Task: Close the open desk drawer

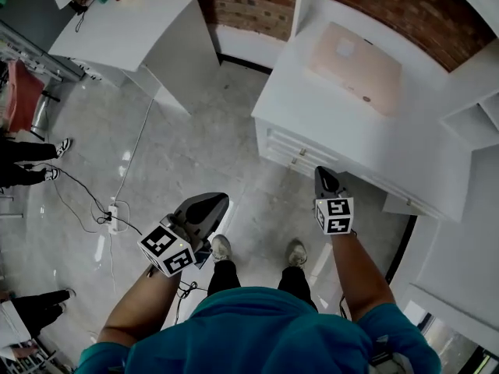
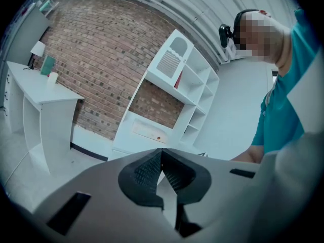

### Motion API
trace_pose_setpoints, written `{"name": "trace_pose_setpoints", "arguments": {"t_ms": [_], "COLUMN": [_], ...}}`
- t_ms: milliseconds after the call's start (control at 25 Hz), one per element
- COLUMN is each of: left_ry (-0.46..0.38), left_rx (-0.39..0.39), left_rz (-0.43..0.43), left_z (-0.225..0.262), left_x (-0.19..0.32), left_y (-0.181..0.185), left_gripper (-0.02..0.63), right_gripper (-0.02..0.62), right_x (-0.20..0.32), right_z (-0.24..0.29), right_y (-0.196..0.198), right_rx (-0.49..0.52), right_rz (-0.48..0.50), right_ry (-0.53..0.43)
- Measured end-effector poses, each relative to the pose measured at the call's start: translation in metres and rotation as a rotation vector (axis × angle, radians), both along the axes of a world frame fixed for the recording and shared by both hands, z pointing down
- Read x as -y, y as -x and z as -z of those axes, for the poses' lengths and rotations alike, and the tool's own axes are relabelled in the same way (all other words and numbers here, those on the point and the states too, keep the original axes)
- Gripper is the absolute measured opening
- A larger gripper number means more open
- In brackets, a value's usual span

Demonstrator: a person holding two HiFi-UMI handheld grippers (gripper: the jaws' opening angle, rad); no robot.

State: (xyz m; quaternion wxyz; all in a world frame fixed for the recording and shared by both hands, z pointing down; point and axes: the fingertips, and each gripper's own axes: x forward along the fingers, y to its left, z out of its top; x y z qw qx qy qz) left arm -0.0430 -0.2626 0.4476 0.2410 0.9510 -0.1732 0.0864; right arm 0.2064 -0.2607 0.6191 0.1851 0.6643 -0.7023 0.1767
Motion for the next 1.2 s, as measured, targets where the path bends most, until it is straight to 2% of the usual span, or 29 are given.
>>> {"name": "trace_pose_setpoints", "arguments": {"t_ms": [200, 680, 960, 1200], "left_ry": [-0.06, -0.188, -0.269, -0.31], "left_rx": [-0.055, -0.138, -0.165, -0.181], "left_rz": [0.029, 0.058, 0.08, 0.085], "left_z": [0.048, 0.144, 0.191, 0.217], "left_x": [-0.003, -0.041, -0.058, -0.071], "left_y": [0.009, 0.022, 0.036, 0.039], "left_gripper": [0.008, 0.006, 0.006, 0.006], "right_gripper": [0.021, 0.021, 0.021, 0.021], "right_x": [-0.009, -0.056, -0.078, -0.093], "right_z": [0.081, 0.242, 0.316, 0.352], "right_y": [0.012, 0.064, 0.084, 0.088], "right_rx": [-0.015, 0.043, 0.097, 0.134], "right_rz": [0.071, 0.297, 0.392, 0.443], "right_ry": [-0.076, -0.201, -0.265, -0.307]}}
